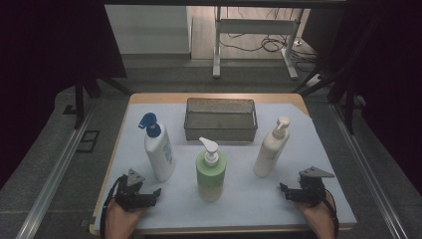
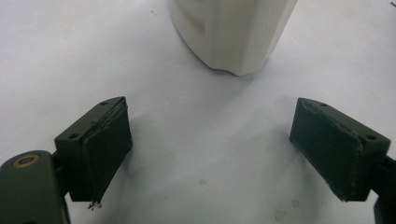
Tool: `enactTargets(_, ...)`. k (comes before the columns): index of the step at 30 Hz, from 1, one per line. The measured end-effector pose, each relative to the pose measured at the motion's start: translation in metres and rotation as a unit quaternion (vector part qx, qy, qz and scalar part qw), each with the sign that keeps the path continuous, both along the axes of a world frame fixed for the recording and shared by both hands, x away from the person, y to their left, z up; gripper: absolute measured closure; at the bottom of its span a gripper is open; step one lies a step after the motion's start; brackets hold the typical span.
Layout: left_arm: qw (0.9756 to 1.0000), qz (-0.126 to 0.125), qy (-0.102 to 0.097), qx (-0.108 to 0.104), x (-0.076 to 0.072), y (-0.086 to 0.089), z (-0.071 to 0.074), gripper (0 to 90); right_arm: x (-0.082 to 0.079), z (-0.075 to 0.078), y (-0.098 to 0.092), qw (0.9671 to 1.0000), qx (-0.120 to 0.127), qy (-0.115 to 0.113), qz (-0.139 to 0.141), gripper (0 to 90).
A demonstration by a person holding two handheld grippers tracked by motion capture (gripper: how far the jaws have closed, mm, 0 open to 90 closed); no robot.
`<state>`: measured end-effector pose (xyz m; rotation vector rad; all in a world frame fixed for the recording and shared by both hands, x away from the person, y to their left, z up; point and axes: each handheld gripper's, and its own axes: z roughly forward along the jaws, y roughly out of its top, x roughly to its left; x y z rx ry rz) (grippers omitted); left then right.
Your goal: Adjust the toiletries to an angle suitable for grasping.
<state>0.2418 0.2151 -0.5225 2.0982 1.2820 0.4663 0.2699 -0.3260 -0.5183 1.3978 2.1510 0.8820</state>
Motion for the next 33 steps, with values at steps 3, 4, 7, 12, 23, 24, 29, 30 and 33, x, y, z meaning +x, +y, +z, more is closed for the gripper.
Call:
enactTargets(3, 1.0, 0.0, -0.001, -0.001, -0.0001, 0.0001, -0.0002, 12.2, 0.0, 0.0, -0.0001, 1.0, 0.0, 0.0, 0.0, 12.5)
enactTargets(4, 1.0, 0.0, -0.001, -0.002, -0.0002, 0.0002, -0.0003, 12.2, 0.0001, 0.0001, -0.0002, 1.0, 0.0, 0.001, 0.0, 12.5)
enactTargets(7, 1.0, 0.0, -0.002, -0.002, -0.0003, 0.0003, -0.0004, 12.2, 0.0002, 0.0003, -0.0001, 1.0, 0.0, 0.002, 0.0, 12.5)
enactTargets(12, 1.0, 0.001, -0.002, -0.003, -0.0004, 0.0003, -0.0006, 12.2, 0.0004, 0.0006, 0.0, 1.0, 0.0, 0.003, 0.0, 12.7)
enactTargets(23, 1.0, 0.001, -0.003, -0.003, -0.0005, 0.0003, -0.0007, 12.2, 0.0006, 0.0017, -0.0004, 1.0, 0.001, 0.004, 0.0, 15.1)
enactTargets(24, 1.0, 0.001, -0.003, -0.003, -0.0005, 0.0003, -0.0007, 12.2, 0.0006, 0.0018, -0.0005, 1.0, 0.001, 0.004, 0.0, 15.6)
enactTargets(29, 1.0, 0.001, -0.003, -0.003, -0.0005, 0.0004, -0.0007, 12.2, 0.0001, 0.0037, -0.0024, 1.0, 0.005, 0.004, 0.001, 23.8)
enactTargets(30, 1.0, 0.001, -0.003, -0.003, -0.0005, 0.0004, -0.0007, 12.2, 0.0001, 0.0041, -0.003, 1.0, 0.005, 0.005, 0.0, 25.4)
enactTargets(33, 1.0, 0.001, -0.003, -0.003, -0.0005, 0.0004, -0.0007, 12.2, 0.0001, 0.0059, -0.0054, 0.9998, 0.016, 0.007, 0.0, 28.6)
